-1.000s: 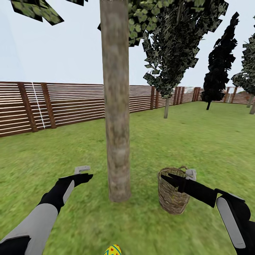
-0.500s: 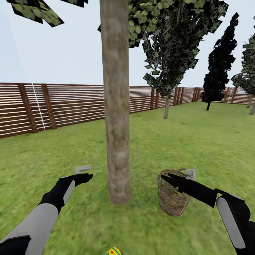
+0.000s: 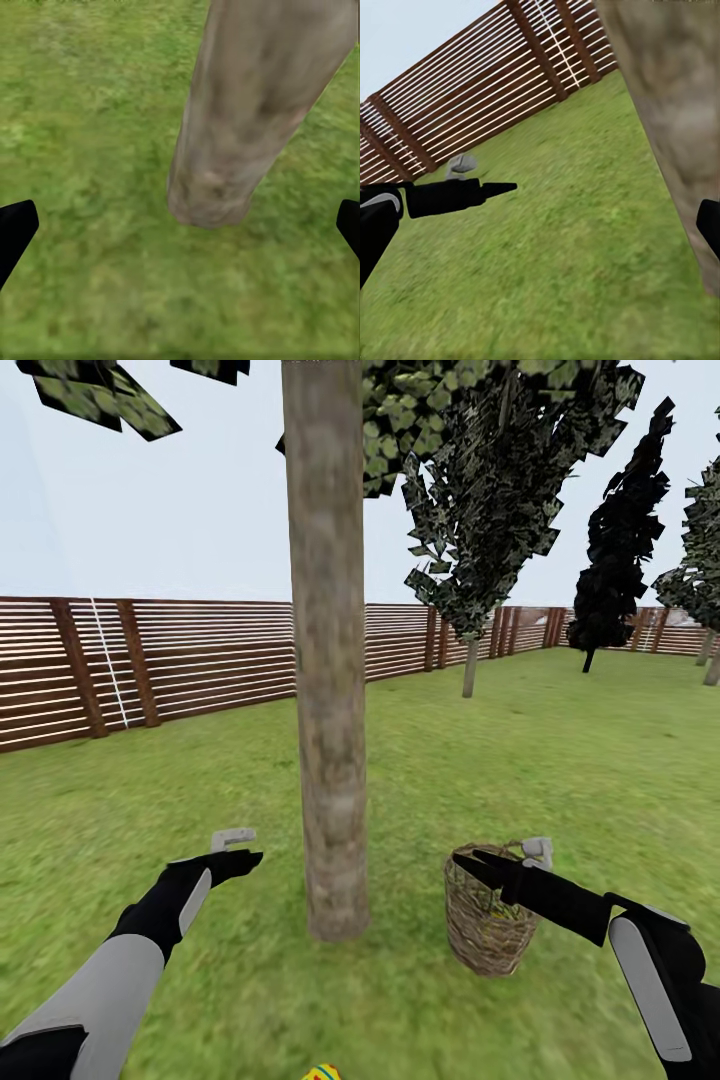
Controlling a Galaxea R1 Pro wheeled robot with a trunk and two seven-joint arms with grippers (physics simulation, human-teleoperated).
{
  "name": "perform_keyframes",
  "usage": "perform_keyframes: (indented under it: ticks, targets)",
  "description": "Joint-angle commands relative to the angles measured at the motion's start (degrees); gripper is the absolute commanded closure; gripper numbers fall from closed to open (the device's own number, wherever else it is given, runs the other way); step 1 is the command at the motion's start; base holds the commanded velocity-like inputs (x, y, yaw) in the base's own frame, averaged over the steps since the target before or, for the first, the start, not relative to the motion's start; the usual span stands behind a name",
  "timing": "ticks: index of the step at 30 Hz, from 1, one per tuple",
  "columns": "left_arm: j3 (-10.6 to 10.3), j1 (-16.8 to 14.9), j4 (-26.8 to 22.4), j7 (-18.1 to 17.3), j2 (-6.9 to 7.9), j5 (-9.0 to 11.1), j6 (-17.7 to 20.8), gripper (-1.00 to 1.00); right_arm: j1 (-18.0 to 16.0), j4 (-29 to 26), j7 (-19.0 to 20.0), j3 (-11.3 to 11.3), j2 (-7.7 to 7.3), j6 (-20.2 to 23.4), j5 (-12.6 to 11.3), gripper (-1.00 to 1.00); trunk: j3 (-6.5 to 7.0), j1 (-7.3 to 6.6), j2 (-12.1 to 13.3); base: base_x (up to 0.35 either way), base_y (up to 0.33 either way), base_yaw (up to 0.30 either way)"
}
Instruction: Take the three Easter eggs out of the wicker basket on the lawn in the garden, then place them on the lawn next to a single tree (choose any tree) so that all three eggs are next to the same tree and none are left in the basket.
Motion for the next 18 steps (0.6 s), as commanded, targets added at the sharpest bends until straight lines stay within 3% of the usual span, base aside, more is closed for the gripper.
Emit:
perform_keyframes:
  ticks: [1, 18]
  targets:
    - [0.23, -0.02, -0.08, -0.25, -0.03, 0.19, 0.39, -1.0, -0.04, -0.01, 0.1, -0.04, -0.01, 0.32, -0.14, -1.0, 0.12, -0.23, 0.38, 0.0, 0.0, 0.0]
    - [0.2, -0.02, -0.07, -0.08, -0.06, 0.11, 0.39, -1.0, -0.04, 0.05, 0.03, 0.05, 0.05, 0.41, -0.15, -1.0, 3.17, -3.96, 7.2, 0.0, 0.0, 0.0]
